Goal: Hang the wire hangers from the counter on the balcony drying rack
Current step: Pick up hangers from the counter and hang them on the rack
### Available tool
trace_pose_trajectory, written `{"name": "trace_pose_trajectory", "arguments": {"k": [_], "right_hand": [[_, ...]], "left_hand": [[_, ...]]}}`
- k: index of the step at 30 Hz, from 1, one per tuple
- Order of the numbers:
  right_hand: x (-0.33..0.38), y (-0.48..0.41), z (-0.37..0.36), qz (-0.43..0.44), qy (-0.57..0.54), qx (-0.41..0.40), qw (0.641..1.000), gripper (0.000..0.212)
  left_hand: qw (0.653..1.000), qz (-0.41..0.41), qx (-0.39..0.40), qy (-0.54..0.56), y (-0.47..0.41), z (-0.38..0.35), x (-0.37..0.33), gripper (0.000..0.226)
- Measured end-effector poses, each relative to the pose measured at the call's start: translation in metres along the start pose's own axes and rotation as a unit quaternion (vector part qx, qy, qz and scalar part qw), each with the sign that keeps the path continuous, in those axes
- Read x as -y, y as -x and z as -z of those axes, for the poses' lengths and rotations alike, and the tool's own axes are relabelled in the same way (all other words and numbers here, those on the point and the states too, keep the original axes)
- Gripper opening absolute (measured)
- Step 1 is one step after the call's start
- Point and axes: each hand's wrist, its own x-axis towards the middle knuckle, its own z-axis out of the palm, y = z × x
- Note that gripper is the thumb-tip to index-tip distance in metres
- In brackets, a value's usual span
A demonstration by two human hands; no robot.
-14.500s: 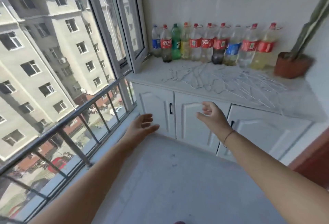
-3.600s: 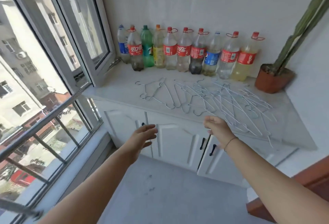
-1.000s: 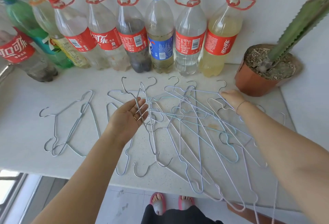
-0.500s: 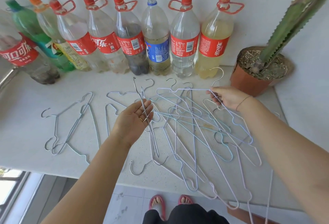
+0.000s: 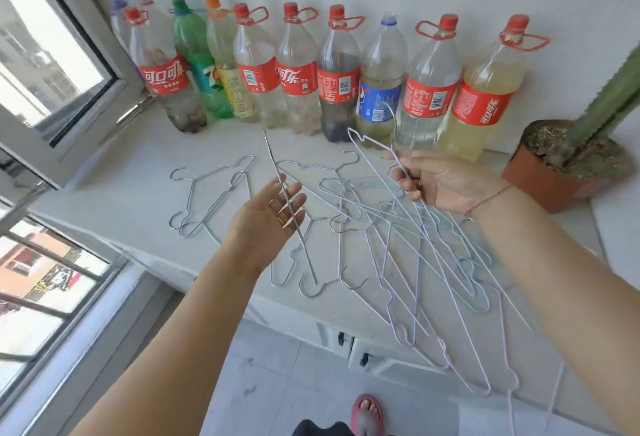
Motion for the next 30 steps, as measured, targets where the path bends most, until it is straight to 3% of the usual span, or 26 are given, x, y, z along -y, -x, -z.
{"name": "trace_pose_trajectory", "arguments": {"k": [8,18,25,30], "right_hand": [[-0.034,0.048,-0.152,-0.005,0.006,0.124,0.992,0.023],[-0.123,0.171,-0.351,-0.033,0.014,0.287,0.957,0.028],[-0.159,0.267,-0.464,-0.085,0.043,0.435,0.896,0.04],[-0.176,0.331,-0.534,-0.106,0.079,0.535,0.835,0.043]], "left_hand": [[0.994,-0.101,-0.038,0.023,0.131,0.089,-0.037,0.017],[0.969,-0.211,-0.127,0.023,0.381,0.204,-0.039,0.021],[0.938,-0.272,-0.208,0.046,0.539,0.258,-0.024,0.017],[0.893,-0.345,-0.281,0.07,0.643,0.272,-0.005,0.021]]}}
